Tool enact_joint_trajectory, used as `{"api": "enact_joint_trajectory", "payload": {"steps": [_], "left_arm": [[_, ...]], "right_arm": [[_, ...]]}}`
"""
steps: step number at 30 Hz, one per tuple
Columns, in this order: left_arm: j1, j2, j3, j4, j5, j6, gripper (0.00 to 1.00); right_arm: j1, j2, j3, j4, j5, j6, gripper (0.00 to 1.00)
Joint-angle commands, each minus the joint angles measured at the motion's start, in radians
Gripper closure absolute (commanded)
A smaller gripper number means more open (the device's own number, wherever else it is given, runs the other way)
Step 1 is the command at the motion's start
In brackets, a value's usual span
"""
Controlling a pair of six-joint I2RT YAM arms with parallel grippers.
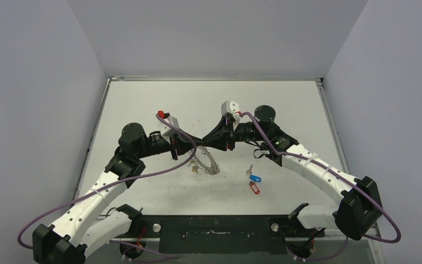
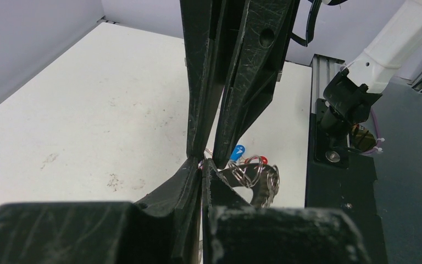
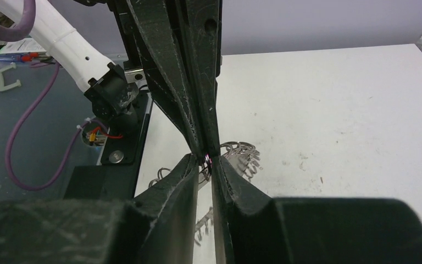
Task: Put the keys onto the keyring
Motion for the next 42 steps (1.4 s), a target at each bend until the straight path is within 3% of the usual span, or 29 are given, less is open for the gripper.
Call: {"api": "enact_joint_trajectory", "payload": {"steps": [1,13,16,18,20,27,28,30,33,42], "left_arm": [[-0.007,-0.027,0.029,0.113,0.040,-0.005,1.00],[-0.010,-0.025,0.020,0.151,0.060,-0.022,1.00],[-0.010,-0.025,0.019,0.158,0.063,-0.025,1.00],[-0.010,-0.025,0.019,0.160,0.063,-0.029,1.00],[-0.010,-0.024,0.019,0.160,0.068,-0.030,1.00],[-0.010,-0.042,0.014,0.140,0.055,-0.023,1.00],[-0.010,-0.050,0.017,0.125,0.033,-0.015,0.94],[-0.010,-0.076,0.015,0.090,-0.025,-0.002,0.65],[-0.010,-0.134,-0.011,0.071,-0.127,-0.002,0.48],[-0.010,-0.194,-0.011,-0.114,-0.224,0.021,0.53]], "right_arm": [[0.001,0.003,0.044,0.062,-0.036,-0.027,0.85],[0.000,0.002,0.053,-0.033,-0.037,-0.107,0.72],[-0.001,0.008,0.060,-0.063,-0.031,-0.124,0.78],[-0.003,0.012,0.065,-0.072,-0.021,-0.127,0.92],[-0.006,0.013,0.069,-0.070,-0.009,-0.117,0.99],[-0.027,0.008,0.074,-0.053,-0.004,-0.069,1.00],[-0.030,0.004,0.072,-0.053,-0.003,-0.067,1.00],[-0.035,-0.005,0.068,-0.054,-0.004,-0.066,1.00],[-0.041,-0.019,0.063,-0.057,-0.006,-0.066,1.00],[-0.042,-0.042,0.068,-0.063,-0.035,-0.038,1.00]]}}
